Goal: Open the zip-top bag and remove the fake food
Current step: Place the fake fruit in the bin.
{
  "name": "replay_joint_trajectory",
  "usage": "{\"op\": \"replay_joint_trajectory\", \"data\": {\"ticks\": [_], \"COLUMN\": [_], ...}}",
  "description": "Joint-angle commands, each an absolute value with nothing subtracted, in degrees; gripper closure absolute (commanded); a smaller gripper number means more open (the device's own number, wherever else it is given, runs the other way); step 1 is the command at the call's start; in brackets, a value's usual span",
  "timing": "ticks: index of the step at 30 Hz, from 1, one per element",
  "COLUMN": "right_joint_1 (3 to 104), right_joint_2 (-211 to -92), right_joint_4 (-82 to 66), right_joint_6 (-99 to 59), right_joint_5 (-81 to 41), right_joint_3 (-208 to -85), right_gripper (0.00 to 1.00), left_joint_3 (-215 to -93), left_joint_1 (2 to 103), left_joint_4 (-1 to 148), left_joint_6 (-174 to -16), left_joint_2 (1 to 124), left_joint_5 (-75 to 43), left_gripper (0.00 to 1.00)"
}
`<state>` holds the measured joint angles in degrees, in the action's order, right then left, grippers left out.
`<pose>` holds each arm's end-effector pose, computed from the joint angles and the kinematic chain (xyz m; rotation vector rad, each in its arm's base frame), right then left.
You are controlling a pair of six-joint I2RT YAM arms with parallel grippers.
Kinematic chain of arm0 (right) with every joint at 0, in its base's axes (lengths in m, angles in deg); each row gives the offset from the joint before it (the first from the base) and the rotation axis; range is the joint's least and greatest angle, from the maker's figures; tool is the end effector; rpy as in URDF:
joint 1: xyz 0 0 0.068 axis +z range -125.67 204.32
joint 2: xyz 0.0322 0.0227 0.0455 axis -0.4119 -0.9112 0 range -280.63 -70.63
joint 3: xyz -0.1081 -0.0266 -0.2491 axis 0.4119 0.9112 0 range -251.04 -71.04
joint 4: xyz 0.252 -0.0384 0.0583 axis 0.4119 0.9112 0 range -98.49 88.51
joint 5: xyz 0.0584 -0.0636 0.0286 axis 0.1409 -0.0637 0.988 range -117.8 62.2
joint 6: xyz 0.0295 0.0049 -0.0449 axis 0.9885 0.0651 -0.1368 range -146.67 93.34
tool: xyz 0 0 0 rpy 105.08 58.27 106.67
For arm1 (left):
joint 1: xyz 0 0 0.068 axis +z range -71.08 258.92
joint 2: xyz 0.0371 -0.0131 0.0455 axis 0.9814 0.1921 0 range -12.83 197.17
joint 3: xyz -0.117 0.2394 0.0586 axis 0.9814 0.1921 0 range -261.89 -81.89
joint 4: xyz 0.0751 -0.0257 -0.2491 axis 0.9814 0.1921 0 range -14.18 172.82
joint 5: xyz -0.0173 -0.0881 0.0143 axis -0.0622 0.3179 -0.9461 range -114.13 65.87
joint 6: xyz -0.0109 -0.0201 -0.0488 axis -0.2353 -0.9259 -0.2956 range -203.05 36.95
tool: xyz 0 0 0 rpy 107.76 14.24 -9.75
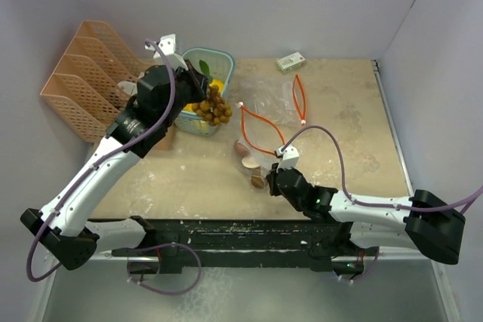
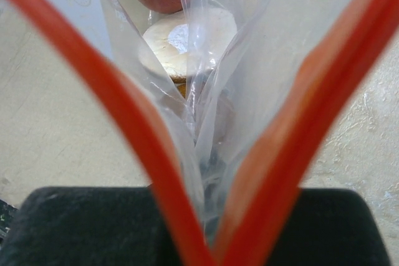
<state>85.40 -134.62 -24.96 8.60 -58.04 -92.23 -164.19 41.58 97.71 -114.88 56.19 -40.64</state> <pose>0.1214 0.1828 0.1819 -0.1184 2.0036 0.5591 0.2104 -0.1479 0.4585 -0.1335 1.7529 -0.6434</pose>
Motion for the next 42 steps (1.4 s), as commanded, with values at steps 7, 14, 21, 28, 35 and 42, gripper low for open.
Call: {"op": "replay_joint_trajectory", "data": {"ticks": [7,14,21,28,35,42], "right_joint_1": [85.3,85.3,85.2,85.2,85.1,85.0], "right_joint_2": [-134.0,-134.2,-134.7,-134.3,-133.1,-131.4], "right_joint_4": [-26.0,-25.7,-25.8,-25.3,-23.1,-22.7], "right_joint_6": [9.6,9.4,9.0,8.8,8.2,8.4], "right_joint_5": [-58.0,-58.0,-58.2,-58.7,-59.2,-58.9], "right_joint_3": [-91.7,-92.1,-92.3,-92.3,-93.5,-93.1], "right_gripper": [1.0,1.0,1.0,1.0,1.0,1.0], "left_joint_3": [-157.4,-156.4,-159.7,-165.0,-168.5,-167.4], "left_joint_1": [53.2,55.1,57.5,58.4,60.0,61.6], "left_joint_4": [96.4,93.5,93.2,92.7,92.4,90.9], "left_joint_6": [-117.2,-116.7,-116.1,-114.2,-114.4,-117.2], "left_joint_2": [58.8,61.4,65.5,65.2,69.6,72.5], "left_joint_5": [-35.2,-31.5,-25.8,-27.2,-24.3,-20.4], "left_gripper": [1.0,1.0,1.0,1.0,1.0,0.71]}}
